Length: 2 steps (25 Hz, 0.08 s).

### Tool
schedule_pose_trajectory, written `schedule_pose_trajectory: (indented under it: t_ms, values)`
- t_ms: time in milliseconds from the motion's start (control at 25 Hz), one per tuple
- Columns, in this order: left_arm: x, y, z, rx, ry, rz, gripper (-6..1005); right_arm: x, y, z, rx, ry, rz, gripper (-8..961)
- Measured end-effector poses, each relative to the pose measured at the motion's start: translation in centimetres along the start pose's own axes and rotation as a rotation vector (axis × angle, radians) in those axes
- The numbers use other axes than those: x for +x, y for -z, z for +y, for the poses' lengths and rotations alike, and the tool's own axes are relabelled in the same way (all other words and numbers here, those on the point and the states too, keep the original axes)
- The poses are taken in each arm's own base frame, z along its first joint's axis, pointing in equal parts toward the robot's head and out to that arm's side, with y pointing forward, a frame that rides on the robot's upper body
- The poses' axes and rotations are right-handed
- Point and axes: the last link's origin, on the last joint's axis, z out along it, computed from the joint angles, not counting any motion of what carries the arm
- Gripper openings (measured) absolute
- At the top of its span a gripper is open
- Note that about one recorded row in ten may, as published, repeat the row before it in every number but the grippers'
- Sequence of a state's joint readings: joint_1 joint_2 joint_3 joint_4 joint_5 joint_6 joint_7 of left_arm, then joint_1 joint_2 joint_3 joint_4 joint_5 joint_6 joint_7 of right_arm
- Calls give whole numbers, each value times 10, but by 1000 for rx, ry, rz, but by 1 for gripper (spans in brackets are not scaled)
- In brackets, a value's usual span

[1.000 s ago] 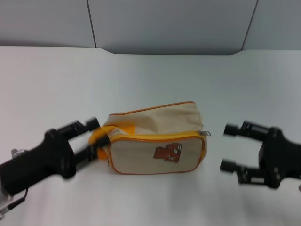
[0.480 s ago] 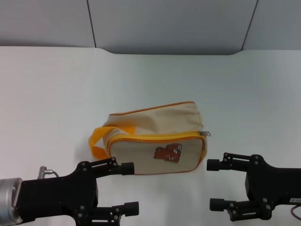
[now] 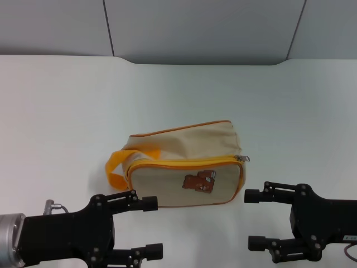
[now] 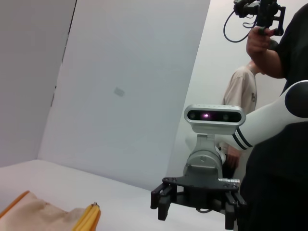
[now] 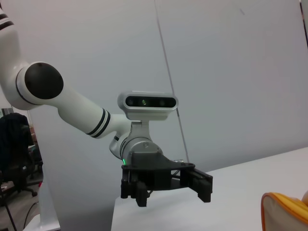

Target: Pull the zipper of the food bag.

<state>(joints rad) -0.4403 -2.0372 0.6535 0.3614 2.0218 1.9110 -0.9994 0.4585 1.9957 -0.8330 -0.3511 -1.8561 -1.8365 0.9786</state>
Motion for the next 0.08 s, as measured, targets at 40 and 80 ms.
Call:
schedule_pose_trajectory:
  t_ms: [40, 80]
  values:
    - [0, 0, 0, -1, 1, -3, 815, 0, 0, 0, -1, 0, 0, 802]
    - [-1, 0, 0, -2, 1, -4, 815, 0, 0, 0, -1, 0, -1, 802]
